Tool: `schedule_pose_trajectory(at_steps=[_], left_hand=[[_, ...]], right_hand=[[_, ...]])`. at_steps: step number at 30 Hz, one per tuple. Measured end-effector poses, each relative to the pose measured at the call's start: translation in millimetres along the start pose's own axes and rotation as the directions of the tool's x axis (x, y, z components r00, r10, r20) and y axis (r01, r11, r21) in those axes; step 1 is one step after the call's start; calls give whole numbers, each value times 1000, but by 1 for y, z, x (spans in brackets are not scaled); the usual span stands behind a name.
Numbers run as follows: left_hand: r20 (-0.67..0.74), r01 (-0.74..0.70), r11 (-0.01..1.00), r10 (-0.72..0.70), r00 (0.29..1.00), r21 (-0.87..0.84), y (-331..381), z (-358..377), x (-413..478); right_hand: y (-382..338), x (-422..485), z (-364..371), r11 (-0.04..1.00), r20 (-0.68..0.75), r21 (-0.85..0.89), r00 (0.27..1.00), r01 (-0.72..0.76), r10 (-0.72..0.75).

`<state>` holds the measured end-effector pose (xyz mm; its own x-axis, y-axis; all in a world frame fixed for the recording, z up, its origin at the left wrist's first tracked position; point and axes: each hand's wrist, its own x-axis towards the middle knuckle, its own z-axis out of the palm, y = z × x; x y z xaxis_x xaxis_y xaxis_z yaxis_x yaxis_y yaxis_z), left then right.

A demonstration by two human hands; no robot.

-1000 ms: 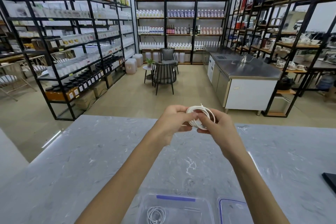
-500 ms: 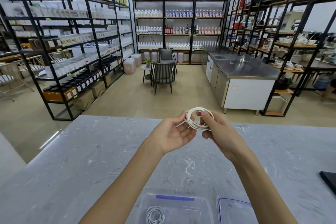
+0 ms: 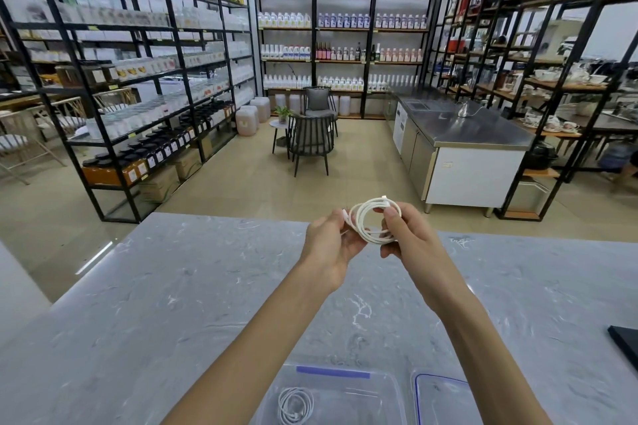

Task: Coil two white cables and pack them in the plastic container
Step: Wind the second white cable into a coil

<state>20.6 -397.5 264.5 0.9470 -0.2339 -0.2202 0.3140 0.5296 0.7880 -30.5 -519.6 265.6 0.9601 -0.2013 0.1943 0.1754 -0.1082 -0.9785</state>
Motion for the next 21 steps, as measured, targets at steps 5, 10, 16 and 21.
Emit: schedule_pose_trajectory(at_steps=[5,10,16,21], left_hand=[[-32,-282,913,304,952,295,2,3,-2],[163,-454,726,437,884,517,-12,9,-11],[196,-444,773,399,896,454,-24,14,-20],[158,-374,837,339,927,400,-19,13,-14]], right_hand=[[3,1,-1,999,-30,-30,999,-29,28],[5,5,8,995,-155,-86,987,-56,42],[5,10,22,999,-321,-39,947,-10,-3],[6,11,23,996,-377,89,926,15,20]])
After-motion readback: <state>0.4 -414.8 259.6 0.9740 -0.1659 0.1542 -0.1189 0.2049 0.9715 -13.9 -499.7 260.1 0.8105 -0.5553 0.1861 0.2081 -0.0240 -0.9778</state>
